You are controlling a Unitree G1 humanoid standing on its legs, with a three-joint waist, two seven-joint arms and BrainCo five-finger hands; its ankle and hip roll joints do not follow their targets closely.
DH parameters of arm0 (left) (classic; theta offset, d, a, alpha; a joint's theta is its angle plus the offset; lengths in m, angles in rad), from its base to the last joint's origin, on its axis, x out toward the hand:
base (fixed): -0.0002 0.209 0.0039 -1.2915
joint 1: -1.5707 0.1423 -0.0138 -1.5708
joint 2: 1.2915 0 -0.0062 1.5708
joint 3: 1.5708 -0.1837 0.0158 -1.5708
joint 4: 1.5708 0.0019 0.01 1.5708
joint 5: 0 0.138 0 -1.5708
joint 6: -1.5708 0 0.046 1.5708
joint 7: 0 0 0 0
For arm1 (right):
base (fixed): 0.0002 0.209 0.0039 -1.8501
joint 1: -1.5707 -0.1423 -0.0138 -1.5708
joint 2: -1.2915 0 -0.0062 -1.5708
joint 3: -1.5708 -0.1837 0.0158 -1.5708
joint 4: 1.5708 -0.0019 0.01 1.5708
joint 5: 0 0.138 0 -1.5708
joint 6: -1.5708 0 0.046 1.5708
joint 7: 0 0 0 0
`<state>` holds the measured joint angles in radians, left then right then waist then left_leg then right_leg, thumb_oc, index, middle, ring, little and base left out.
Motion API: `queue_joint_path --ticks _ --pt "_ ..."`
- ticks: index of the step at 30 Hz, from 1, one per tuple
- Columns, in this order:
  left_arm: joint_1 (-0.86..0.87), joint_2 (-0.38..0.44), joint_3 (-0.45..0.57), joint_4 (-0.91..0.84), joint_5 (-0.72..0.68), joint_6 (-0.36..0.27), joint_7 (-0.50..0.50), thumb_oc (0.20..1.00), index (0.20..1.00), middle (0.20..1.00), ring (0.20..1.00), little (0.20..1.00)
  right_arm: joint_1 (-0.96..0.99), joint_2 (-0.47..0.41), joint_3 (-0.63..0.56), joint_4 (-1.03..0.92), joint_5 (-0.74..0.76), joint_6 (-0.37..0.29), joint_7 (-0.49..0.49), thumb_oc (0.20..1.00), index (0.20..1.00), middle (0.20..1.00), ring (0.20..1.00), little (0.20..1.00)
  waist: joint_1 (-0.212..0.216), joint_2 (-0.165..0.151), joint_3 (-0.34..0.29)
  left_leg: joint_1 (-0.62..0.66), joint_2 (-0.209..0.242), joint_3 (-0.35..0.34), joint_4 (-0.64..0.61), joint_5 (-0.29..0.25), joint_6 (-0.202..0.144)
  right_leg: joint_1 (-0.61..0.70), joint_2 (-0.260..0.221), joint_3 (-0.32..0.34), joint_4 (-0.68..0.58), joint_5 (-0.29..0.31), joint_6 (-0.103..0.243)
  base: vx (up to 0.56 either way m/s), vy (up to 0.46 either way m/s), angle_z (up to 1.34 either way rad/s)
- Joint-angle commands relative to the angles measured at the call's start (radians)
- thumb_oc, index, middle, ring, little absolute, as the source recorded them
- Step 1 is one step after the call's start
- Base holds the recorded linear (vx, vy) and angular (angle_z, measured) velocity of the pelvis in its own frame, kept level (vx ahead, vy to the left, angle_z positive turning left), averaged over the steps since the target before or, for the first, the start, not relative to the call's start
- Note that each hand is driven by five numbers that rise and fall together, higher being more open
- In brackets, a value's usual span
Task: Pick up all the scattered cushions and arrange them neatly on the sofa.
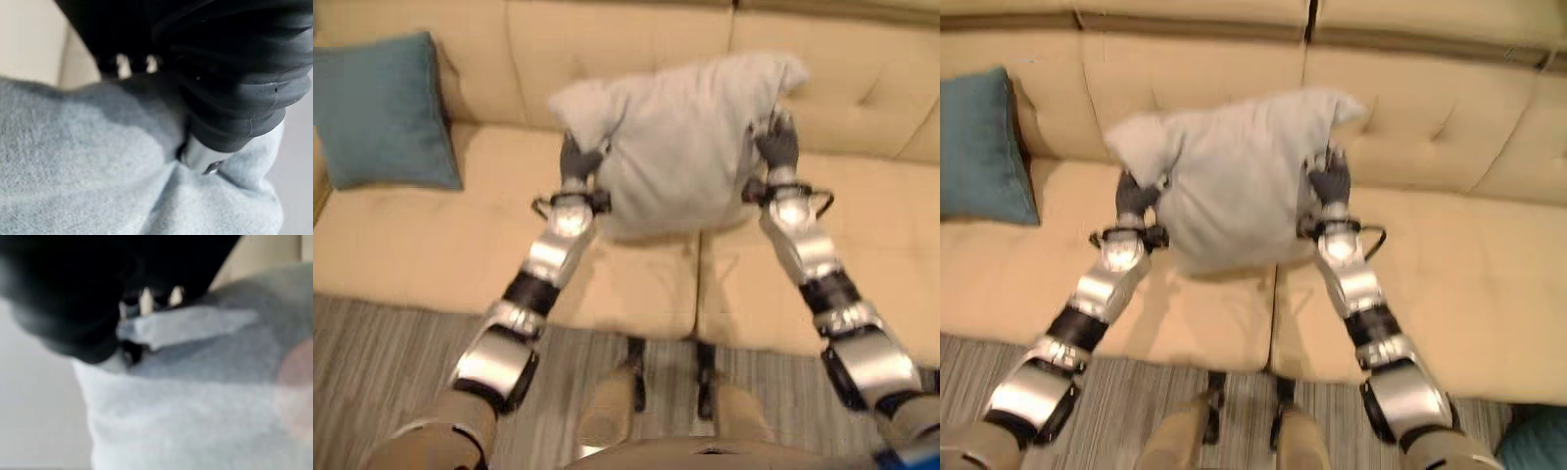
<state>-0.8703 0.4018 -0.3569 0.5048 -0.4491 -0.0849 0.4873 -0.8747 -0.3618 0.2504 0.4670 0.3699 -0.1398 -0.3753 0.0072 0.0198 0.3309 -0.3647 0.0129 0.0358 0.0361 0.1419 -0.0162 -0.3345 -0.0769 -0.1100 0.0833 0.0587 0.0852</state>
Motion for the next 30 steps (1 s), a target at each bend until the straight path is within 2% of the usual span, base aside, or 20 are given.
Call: queue_joint_path --ticks 1,5,10,21,30 --pt "-0.102 -0.076 -0.087 -0.09 0.026 -0.149 -0.003 0.2 0.2 0.2 0.2 0.2 -0.002 0.06 0.122 -0.176 -0.055 -0.104 0.015 0.2 0.2 0.2 0.2 0.2 0.001 -0.049 -0.108 0.049 0.0 -0.042 0.064 -0.136 -0.032 0.025 -0.056 -0.045 -0.03 0.002 0.062 0.0 0.028 -0.08" --pt "-0.288 -0.067 -0.137 0.017 0.043 -0.151 0.026 0.2 0.2 0.2 0.2 0.2 -0.128 0.027 0.134 -0.115 -0.091 -0.112 -0.036 0.2 0.2 0.2 0.2 0.2 -0.01 -0.036 -0.108 -0.004 0.0 -0.052 0.004 -0.09 -0.038 -0.049 -0.054 -0.036 -0.047 0.026 0.069 0.03 0.02 -0.02" --pt "-0.419 -0.055 -0.182 0.083 0.052 -0.161 0.032 0.2 0.2 0.2 0.2 0.2 -0.218 0.011 0.165 -0.061 -0.115 -0.12 -0.058 0.2 0.2 0.2 0.2 0.2 -0.013 -0.035 -0.113 -0.041 0.002 -0.059 -0.035 -0.066 -0.045 -0.091 -0.045 -0.03 -0.09 0.051 0.073 0.04 0.006 -0.01" --pt "-0.528 -0.07 -0.206 0.121 0.028 -0.181 0.037 0.2 0.2 0.2 0.2 0.2 -0.301 0.002 0.161 -0.038 -0.138 -0.136 -0.096 0.2 0.2 0.2 0.2 0.2 -0.027 -0.027 -0.136 -0.069 0.003 -0.059 -0.093 -0.032 -0.058 -0.127 -0.035 -0.024 -0.139 0.08 0.08 0.04 0.0 -0.04" --pt "-0.556 -0.073 -0.213 0.169 0.014 -0.159 0.028 0.2 0.2 0.2 0.2 0.2 -0.339 0.0 0.185 0.015 -0.137 -0.113 -0.1 0.2 0.2 0.2 0.2 0.2 -0.028 -0.017 -0.114 -0.083 0.0 -0.061 -0.09 -0.029 -0.059 -0.146 -0.038 -0.026 -0.128 0.077 0.074 0.0 0.0 0.0"
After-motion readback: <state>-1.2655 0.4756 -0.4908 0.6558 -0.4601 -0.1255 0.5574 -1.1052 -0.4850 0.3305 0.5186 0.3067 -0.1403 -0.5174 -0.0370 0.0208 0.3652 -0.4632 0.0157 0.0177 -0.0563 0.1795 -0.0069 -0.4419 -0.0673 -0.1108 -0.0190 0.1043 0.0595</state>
